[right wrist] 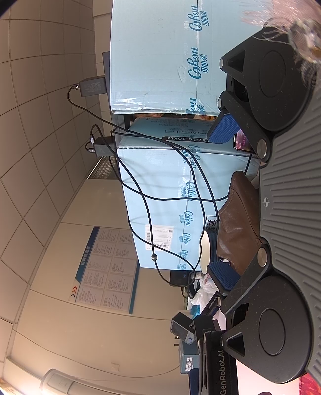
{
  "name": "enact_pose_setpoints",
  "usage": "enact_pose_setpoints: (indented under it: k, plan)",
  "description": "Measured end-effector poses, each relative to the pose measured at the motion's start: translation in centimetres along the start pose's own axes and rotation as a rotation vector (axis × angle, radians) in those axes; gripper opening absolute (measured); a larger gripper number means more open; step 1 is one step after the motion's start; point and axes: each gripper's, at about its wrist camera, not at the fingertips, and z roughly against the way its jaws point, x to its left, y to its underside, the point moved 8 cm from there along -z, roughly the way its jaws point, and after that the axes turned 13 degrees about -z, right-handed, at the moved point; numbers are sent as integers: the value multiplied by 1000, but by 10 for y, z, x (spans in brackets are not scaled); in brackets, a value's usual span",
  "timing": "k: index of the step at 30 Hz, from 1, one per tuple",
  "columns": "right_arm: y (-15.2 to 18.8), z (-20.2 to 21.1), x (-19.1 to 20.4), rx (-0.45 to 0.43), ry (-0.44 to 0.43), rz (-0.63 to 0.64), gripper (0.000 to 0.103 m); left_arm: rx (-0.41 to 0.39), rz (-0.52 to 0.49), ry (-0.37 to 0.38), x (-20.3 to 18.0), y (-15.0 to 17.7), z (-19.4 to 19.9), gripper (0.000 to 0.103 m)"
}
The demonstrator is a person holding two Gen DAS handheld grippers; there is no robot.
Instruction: Fold clothes
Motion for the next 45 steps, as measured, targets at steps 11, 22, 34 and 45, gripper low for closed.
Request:
enact_pose_setpoints:
  k: [11,22,34,45]
  plan:
    - [1,0,0,5,-2,0,103,0,2,1,1,0,0,103]
    - [1,-1,0,7,17,12,103,1,20,-32,7,1,0,103]
    - [1,-2,0,8,17,11,103,11,17,-96,16,2,-1,103]
    - [2,-2,0,9,16,10,103,6,14,-79,14,2,-1,103]
